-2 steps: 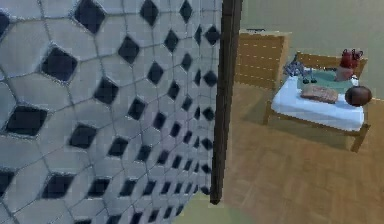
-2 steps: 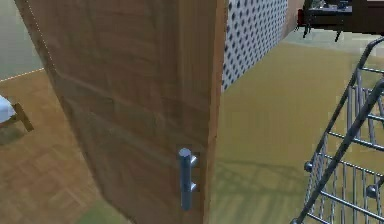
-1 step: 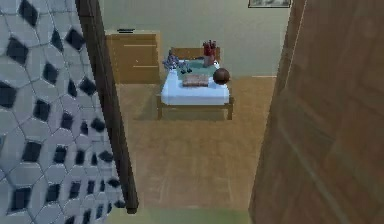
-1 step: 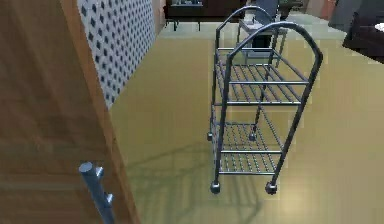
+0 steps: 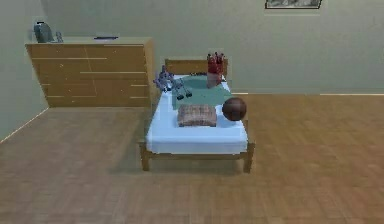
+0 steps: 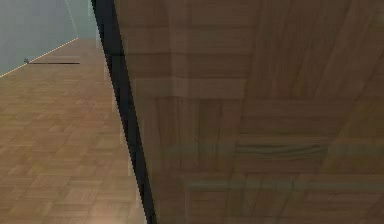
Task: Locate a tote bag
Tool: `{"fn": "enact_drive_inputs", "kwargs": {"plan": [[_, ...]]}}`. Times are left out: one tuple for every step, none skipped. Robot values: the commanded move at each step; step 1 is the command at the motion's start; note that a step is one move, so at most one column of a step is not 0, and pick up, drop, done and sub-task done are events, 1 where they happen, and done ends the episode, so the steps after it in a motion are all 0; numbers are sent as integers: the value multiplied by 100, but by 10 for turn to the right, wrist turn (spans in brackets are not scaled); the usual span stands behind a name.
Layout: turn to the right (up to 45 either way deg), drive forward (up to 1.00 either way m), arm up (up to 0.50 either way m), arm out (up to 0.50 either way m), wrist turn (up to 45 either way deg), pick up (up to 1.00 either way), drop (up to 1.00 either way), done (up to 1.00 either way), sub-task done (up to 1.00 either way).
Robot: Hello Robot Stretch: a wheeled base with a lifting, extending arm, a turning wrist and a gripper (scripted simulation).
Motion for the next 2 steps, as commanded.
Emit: {"fn": "enact_drive_inputs", "kwargs": {"plan": [[0, 20, 0, 0, 0, 0, 0, 0, 0], [330, 0, 0, 0, 0, 0, 0, 0, 0]]}}
